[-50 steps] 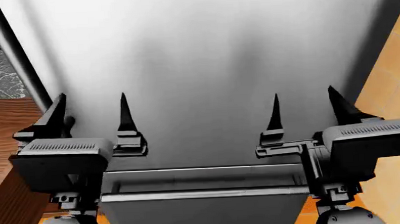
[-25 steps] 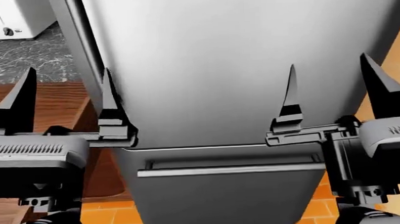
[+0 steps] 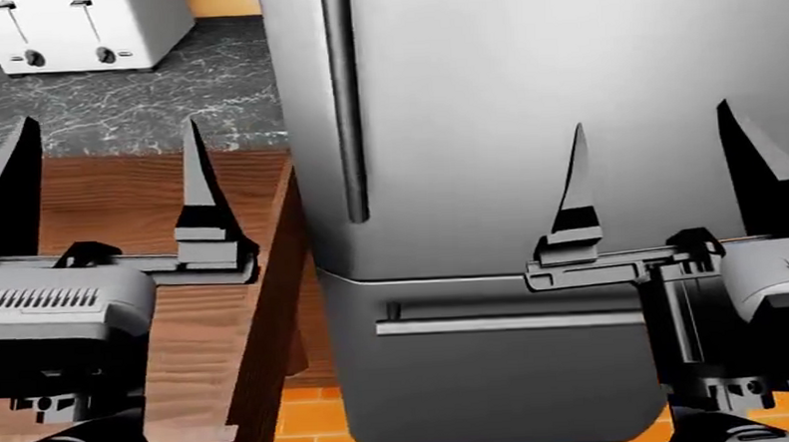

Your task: Pick and place the shaker into the drawer. Then close the cabinet.

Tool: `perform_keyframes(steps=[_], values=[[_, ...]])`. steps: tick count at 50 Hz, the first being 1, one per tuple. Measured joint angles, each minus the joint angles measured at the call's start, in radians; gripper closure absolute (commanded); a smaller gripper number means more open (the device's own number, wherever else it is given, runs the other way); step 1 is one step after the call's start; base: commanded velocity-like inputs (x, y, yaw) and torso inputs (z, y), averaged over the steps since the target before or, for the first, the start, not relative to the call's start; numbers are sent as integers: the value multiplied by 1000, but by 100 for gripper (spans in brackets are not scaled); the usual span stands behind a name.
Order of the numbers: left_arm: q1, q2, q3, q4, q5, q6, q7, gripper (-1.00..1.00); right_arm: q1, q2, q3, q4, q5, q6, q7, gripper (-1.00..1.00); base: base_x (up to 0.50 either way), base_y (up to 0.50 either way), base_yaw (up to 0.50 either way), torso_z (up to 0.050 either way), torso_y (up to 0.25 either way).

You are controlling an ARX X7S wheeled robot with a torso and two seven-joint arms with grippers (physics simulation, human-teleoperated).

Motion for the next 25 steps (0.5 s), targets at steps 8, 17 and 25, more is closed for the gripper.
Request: perform_keyframes(steps=[8, 17, 25], values=[[-11, -9, -2, 4, -5, -8, -9, -100, 7, 4, -3, -5, 5, 8, 3, -100, -50, 500, 0, 0, 0], [-16, -21, -4, 2, -12, -9, -19, -100, 15, 6, -8, -11, 10, 17, 8, -100, -50, 500, 0, 0, 0], [-15, -29, 0, 1, -17, -10, -30, -100, 14, 8, -8, -12, 16, 16, 13, -100, -49, 500, 0, 13, 0]])
